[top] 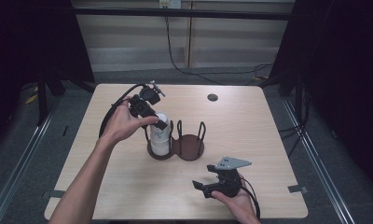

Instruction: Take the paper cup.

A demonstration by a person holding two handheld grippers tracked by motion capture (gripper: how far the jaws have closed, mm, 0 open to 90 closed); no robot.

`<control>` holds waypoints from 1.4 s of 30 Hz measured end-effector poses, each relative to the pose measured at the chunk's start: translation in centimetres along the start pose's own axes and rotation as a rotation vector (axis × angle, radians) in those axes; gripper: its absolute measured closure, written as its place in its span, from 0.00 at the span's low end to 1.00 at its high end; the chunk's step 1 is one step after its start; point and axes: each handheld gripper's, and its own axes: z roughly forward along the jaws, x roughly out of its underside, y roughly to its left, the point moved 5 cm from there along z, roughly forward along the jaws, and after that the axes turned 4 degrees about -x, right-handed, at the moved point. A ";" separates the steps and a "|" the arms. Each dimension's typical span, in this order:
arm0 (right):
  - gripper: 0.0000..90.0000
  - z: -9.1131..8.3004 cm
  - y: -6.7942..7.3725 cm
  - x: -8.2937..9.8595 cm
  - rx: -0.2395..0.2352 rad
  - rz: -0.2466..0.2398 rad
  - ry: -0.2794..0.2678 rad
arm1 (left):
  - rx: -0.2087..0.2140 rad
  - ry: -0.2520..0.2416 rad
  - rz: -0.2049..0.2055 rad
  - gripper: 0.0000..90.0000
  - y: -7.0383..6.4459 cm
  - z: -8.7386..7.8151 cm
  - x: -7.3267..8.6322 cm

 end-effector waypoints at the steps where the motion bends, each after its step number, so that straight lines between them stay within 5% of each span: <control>1: 0.18 0.0 0.0 0.0 0.000 -0.002 -0.001 | -0.003 -0.003 -0.002 0.40 0.0 -0.1 0.0; 24: 0.17 0.0 0.0 0.0 -0.001 0.005 -0.003 | -0.037 -0.043 0.001 0.40 -0.5 -2.8 -0.5; 42: 0.17 0.0 0.0 0.0 -0.006 0.004 -0.005 | -0.056 -0.172 0.011 0.41 -0.3 -4.7 0.1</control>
